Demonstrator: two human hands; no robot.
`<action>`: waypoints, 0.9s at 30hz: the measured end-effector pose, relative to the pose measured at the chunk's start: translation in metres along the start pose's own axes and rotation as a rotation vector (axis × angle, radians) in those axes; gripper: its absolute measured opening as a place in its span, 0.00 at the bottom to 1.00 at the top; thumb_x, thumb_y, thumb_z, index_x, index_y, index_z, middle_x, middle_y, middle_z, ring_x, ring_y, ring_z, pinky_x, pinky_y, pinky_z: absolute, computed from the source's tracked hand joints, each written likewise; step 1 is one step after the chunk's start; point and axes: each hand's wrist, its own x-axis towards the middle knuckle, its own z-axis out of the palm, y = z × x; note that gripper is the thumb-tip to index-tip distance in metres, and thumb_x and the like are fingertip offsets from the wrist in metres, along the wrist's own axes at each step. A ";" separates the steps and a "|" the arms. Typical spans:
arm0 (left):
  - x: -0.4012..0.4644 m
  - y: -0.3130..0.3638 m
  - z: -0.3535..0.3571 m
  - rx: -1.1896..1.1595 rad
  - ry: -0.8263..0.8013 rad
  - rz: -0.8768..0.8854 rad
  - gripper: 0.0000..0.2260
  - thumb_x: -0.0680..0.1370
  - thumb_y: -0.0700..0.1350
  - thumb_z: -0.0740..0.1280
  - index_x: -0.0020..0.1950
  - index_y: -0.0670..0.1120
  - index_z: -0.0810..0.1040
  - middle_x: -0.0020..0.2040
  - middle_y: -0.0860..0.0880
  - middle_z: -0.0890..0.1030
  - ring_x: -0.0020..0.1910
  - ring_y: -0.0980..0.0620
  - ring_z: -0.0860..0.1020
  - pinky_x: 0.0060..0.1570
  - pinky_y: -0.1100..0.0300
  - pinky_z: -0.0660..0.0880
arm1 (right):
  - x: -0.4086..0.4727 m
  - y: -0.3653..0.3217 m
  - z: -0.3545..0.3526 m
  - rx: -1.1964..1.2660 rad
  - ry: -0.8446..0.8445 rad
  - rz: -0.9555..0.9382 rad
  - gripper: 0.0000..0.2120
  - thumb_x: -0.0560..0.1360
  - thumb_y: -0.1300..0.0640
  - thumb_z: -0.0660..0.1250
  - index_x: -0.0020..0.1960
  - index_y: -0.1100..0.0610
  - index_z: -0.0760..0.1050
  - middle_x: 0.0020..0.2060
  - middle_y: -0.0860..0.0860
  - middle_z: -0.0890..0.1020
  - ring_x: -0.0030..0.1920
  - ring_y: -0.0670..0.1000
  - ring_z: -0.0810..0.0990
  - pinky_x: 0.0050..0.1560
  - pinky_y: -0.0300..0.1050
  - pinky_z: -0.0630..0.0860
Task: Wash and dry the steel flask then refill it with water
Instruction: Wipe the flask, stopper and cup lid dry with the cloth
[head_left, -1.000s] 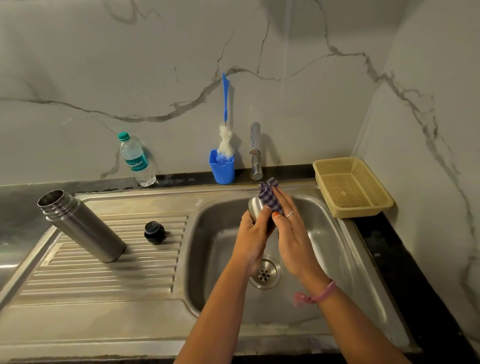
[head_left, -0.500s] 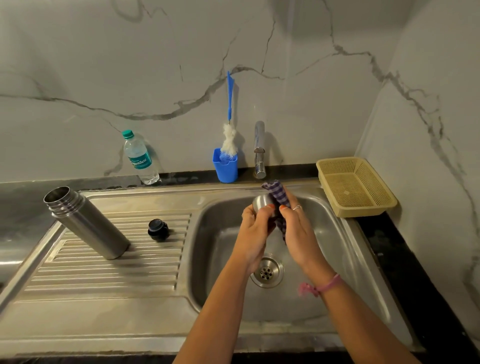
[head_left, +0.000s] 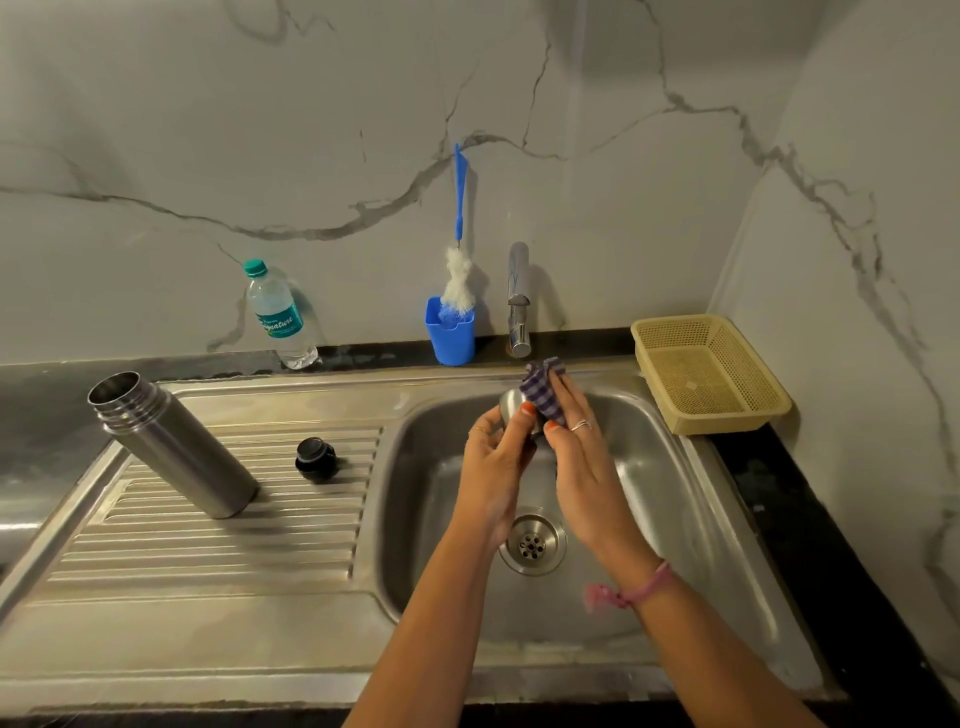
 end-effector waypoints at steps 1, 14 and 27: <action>-0.001 0.001 0.000 -0.002 -0.018 -0.003 0.25 0.75 0.51 0.69 0.65 0.35 0.75 0.52 0.41 0.82 0.51 0.48 0.80 0.61 0.50 0.75 | 0.000 0.001 -0.001 0.001 0.009 -0.003 0.23 0.76 0.53 0.51 0.70 0.40 0.61 0.71 0.39 0.65 0.70 0.34 0.61 0.68 0.29 0.60; 0.000 0.001 0.008 0.038 0.102 -0.093 0.19 0.79 0.53 0.66 0.65 0.44 0.71 0.59 0.39 0.78 0.56 0.43 0.79 0.58 0.51 0.78 | -0.004 0.008 0.005 0.073 0.024 0.054 0.25 0.80 0.58 0.52 0.76 0.49 0.57 0.73 0.42 0.63 0.70 0.32 0.61 0.67 0.25 0.59; -0.007 0.001 -0.009 0.138 -0.094 -0.037 0.21 0.71 0.47 0.78 0.61 0.43 0.80 0.53 0.43 0.84 0.51 0.47 0.82 0.54 0.53 0.79 | 0.020 0.001 -0.018 0.231 0.131 0.422 0.15 0.81 0.52 0.54 0.51 0.57 0.78 0.41 0.55 0.81 0.40 0.51 0.80 0.37 0.45 0.77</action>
